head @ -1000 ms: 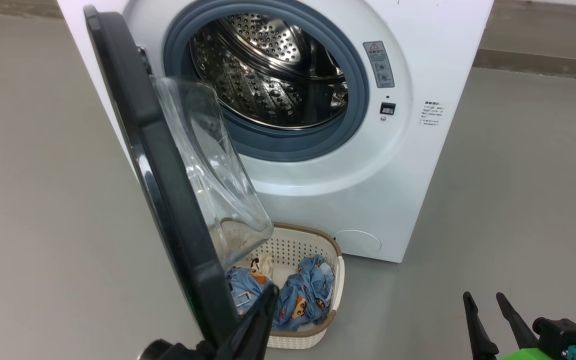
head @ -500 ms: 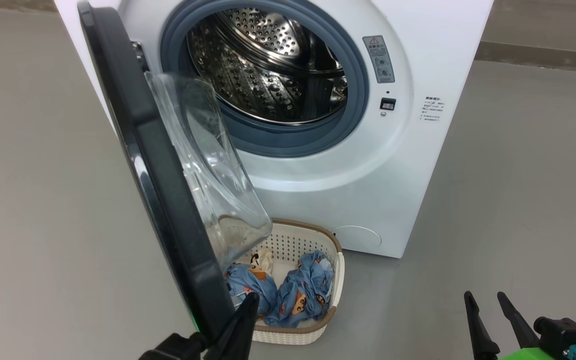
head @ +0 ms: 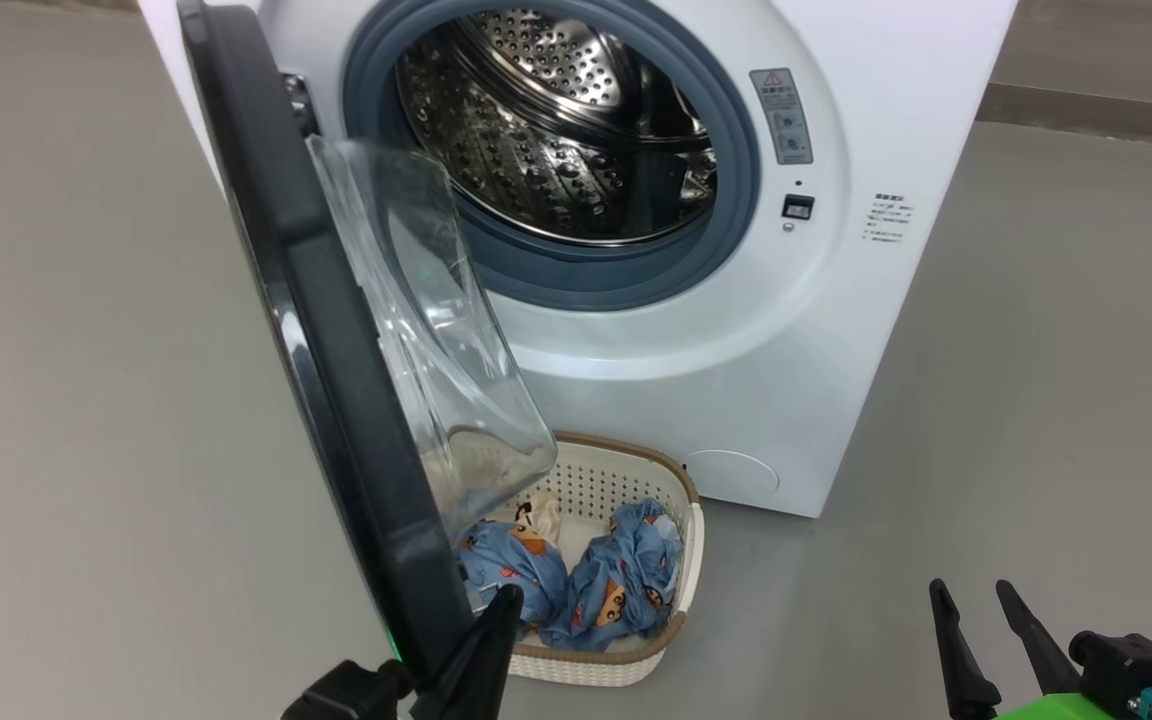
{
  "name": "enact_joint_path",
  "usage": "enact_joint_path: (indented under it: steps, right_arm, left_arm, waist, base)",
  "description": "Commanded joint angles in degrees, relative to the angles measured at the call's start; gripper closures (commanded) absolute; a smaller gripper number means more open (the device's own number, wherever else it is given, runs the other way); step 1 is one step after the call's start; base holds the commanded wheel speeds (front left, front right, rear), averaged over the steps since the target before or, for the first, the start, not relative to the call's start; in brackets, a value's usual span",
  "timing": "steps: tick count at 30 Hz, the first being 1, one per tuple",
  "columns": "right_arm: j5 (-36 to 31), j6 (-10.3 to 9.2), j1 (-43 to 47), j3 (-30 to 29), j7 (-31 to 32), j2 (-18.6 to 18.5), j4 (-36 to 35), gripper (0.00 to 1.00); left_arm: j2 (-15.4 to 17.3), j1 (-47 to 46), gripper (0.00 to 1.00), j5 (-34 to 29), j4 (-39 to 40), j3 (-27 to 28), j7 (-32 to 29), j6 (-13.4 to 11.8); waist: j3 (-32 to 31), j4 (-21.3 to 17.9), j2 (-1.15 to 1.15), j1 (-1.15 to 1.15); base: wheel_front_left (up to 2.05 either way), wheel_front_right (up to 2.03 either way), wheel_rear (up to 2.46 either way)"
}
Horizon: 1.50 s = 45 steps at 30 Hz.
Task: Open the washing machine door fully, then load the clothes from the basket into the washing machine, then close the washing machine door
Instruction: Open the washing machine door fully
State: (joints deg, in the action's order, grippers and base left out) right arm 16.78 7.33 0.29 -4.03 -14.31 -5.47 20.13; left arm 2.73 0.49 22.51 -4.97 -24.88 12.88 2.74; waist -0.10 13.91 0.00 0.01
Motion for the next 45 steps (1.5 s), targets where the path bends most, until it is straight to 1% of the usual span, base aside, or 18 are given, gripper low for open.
enact_joint_path:
  steps: [1, 15, 21, 28, 45]
  right_arm:
    - [0.14, 0.16, -0.75, 1.61, -0.69, -0.84, -1.56, 0.0]
    - [0.15, 0.16, -0.74, 2.5, -0.69, -0.54, -1.63, 0.0]
    - [0.2, 0.16, -0.72, 2.68, -0.69, -0.59, -1.64, 0.0]
    - [0.23, 0.16, -0.84, 3.13, -0.69, -0.62, -1.67, 0.0]
    - [0.35, 0.16, -1.4, 3.58, -0.69, -0.93, -1.64, 0.0]
  left_arm:
    - [0.36, -2.51, 1.0, -0.08, 1.16, 2.94, 0.67, -1.13]
    - [1.86, -0.65, 1.0, -0.19, 3.79, 4.32, -0.35, -4.02]
    - [2.86, -0.18, 1.0, -0.59, 5.01, 5.41, -0.81, -5.7]
    - [4.19, 0.38, 1.0, -0.63, 6.12, 7.56, -1.25, -7.88]
    - [6.89, -0.26, 1.0, 0.83, 5.95, 14.24, -0.82, -12.14]
  waist:
    - [-0.04, 0.63, 0.0, 0.0]
    - [-0.04, 3.53, 0.0, 0.0]
    - [-0.06, 4.39, 0.0, 0.0]
    - [0.26, 4.9, 0.0, 0.0]
    - [1.15, 4.8, 0.0, 0.0]
  base:
    - [0.0, 0.0, 0.0]
    - [0.0, 0.0, 0.0]
    - [0.0, 0.0, 0.0]
    - [0.0, 0.0, 0.0]
    - [0.0, 0.0, 0.0]
